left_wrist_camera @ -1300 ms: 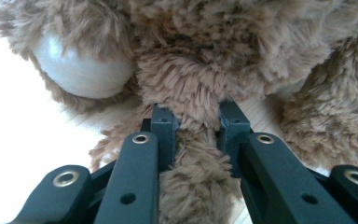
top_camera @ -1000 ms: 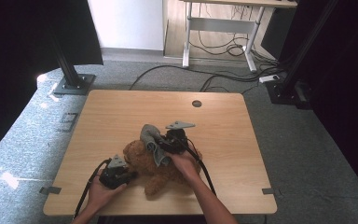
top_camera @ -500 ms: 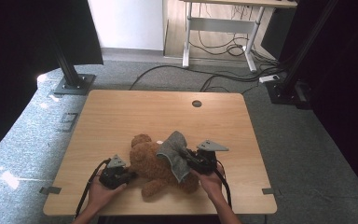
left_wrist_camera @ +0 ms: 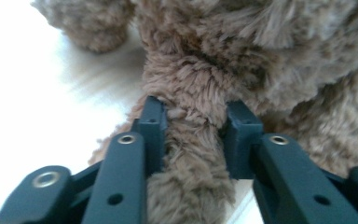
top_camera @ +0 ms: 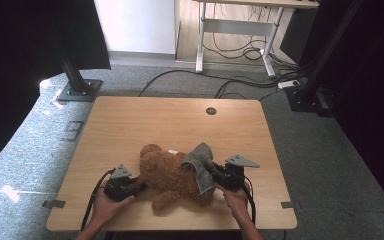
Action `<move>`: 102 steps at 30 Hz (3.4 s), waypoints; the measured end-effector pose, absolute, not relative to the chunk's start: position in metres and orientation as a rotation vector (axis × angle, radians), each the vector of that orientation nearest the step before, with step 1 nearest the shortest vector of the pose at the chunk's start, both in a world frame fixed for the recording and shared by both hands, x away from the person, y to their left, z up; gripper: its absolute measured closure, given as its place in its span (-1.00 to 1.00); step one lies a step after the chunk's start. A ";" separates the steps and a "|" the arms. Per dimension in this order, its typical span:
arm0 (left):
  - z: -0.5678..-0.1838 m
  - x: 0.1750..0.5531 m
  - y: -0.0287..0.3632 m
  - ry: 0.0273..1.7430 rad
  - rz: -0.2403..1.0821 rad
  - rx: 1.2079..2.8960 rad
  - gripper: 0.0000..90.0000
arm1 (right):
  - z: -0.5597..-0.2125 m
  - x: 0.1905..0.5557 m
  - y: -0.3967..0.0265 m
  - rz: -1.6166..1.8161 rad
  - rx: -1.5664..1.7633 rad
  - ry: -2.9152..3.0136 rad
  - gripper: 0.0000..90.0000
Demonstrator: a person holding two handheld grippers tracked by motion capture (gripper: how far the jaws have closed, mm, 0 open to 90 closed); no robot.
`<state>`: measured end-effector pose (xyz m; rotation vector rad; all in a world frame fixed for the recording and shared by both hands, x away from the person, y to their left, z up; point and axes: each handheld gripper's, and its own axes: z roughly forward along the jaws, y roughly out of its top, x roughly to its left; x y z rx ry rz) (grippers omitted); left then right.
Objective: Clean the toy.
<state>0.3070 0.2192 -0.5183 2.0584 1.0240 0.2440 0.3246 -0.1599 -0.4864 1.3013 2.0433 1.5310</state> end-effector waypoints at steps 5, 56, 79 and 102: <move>-0.513 0.309 0.221 1.023 0.244 2.031 0.17 | -0.487 0.327 -0.159 1.520 1.301 2.040 0.77; -0.495 0.331 0.203 1.040 0.191 1.983 -0.25 | -0.431 0.392 -0.053 1.529 1.066 2.175 0.77; -0.509 0.318 0.191 1.016 0.220 2.043 -0.20 | -0.453 0.418 -0.008 1.212 1.143 2.463 0.75; -0.511 0.320 0.188 1.016 0.216 2.036 -0.19 | -0.458 0.390 -0.141 1.286 1.375 2.255 0.75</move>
